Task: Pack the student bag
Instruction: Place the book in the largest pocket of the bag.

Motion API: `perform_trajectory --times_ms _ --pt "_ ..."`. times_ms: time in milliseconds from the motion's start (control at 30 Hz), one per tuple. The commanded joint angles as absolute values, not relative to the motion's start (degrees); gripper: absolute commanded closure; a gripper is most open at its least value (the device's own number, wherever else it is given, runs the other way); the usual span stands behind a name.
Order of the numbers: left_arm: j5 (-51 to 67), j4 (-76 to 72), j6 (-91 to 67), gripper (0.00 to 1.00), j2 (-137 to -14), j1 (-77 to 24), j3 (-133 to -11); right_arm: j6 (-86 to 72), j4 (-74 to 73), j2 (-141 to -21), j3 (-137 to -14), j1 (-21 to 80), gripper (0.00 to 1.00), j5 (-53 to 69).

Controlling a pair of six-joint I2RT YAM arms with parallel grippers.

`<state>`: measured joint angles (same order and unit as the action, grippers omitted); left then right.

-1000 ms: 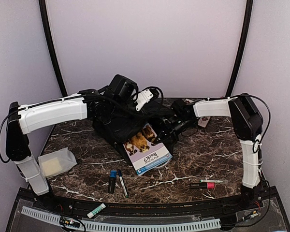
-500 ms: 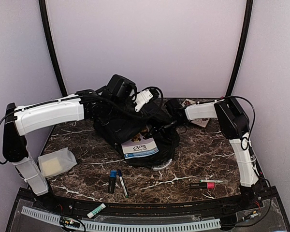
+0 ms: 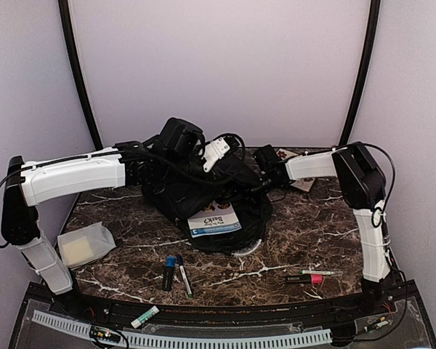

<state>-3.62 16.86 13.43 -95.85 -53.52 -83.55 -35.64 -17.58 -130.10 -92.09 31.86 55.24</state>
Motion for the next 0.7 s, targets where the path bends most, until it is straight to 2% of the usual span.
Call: perform_trajectory --times_ms 0,100,267,400,567,633,667 --pt "-3.94 10.17 12.87 1.00 -89.39 -54.34 -82.98 -33.43 -16.27 -119.23 -85.17 30.56 0.32 51.99" --pt "-4.45 9.23 12.51 1.00 -88.91 -53.94 -81.78 -28.38 -18.65 -114.09 -81.08 30.58 0.26 47.42" --pt "-4.58 6.31 11.19 1.00 -87.05 -53.04 -79.60 -19.03 -22.10 -109.31 -75.08 30.82 0.25 44.63" --pt "-4.11 5.77 9.83 1.00 -87.14 -52.39 -78.77 -8.19 -25.09 -106.45 -70.21 32.86 0.27 50.81" --pt "-2.29 1.53 7.38 1.00 -87.64 -52.35 -76.03 -2.17 -23.47 -103.38 -64.95 37.90 0.43 53.56" --pt "-2.13 0.36 6.61 1.00 -88.06 -52.33 -75.53 -3.38 -20.08 -101.36 -62.46 38.97 0.52 53.26" --pt "-2.05 0.12 6.25 1.00 -88.21 -52.35 -75.50 -3.36 -19.63 -100.59 -62.12 39.14 0.60 53.14"
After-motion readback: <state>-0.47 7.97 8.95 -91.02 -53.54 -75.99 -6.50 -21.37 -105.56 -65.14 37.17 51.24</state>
